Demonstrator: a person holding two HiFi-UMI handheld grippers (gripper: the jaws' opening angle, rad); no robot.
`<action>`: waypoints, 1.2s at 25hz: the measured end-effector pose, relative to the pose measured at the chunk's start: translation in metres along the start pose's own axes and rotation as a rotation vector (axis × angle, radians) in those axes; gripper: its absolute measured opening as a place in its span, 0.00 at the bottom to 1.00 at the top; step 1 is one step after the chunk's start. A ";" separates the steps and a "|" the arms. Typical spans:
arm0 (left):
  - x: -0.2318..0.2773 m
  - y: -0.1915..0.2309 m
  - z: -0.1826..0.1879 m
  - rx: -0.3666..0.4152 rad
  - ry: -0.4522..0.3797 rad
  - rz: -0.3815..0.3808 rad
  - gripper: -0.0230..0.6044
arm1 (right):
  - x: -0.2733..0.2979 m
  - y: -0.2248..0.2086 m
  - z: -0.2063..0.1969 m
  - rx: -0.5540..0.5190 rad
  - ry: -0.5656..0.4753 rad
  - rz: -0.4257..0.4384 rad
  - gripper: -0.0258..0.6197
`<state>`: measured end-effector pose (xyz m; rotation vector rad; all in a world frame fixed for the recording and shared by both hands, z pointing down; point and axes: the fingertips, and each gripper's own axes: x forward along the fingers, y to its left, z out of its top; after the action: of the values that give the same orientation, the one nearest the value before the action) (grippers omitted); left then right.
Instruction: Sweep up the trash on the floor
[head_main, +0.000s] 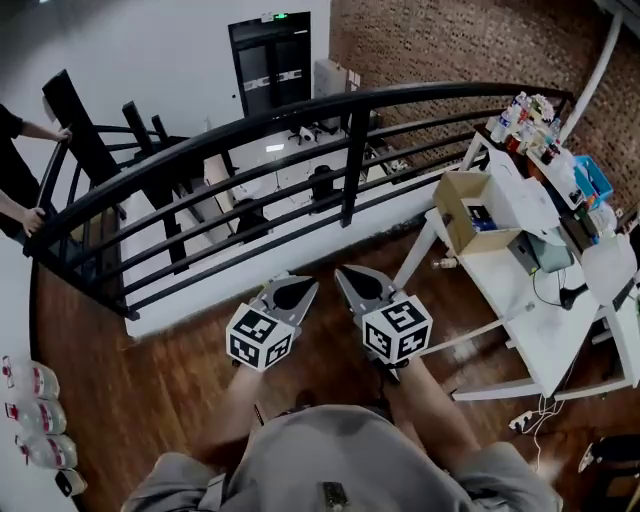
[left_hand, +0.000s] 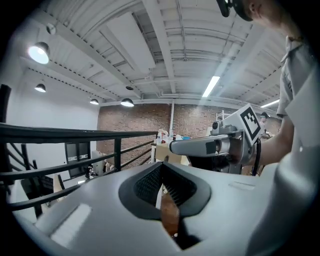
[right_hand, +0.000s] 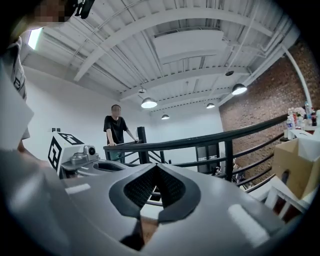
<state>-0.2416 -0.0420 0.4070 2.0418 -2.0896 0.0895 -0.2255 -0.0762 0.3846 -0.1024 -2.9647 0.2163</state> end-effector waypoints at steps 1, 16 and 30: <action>-0.011 0.006 0.001 -0.006 -0.006 0.015 0.04 | 0.006 0.010 0.003 -0.010 -0.003 0.013 0.04; -0.071 0.040 0.002 -0.031 -0.047 0.089 0.04 | 0.044 0.064 0.020 -0.073 -0.010 0.096 0.04; -0.079 0.042 0.000 -0.031 -0.051 0.093 0.04 | 0.051 0.073 0.024 -0.081 -0.023 0.104 0.04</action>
<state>-0.2825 0.0367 0.3958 1.9490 -2.2023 0.0196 -0.2755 -0.0035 0.3581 -0.2664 -2.9937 0.1108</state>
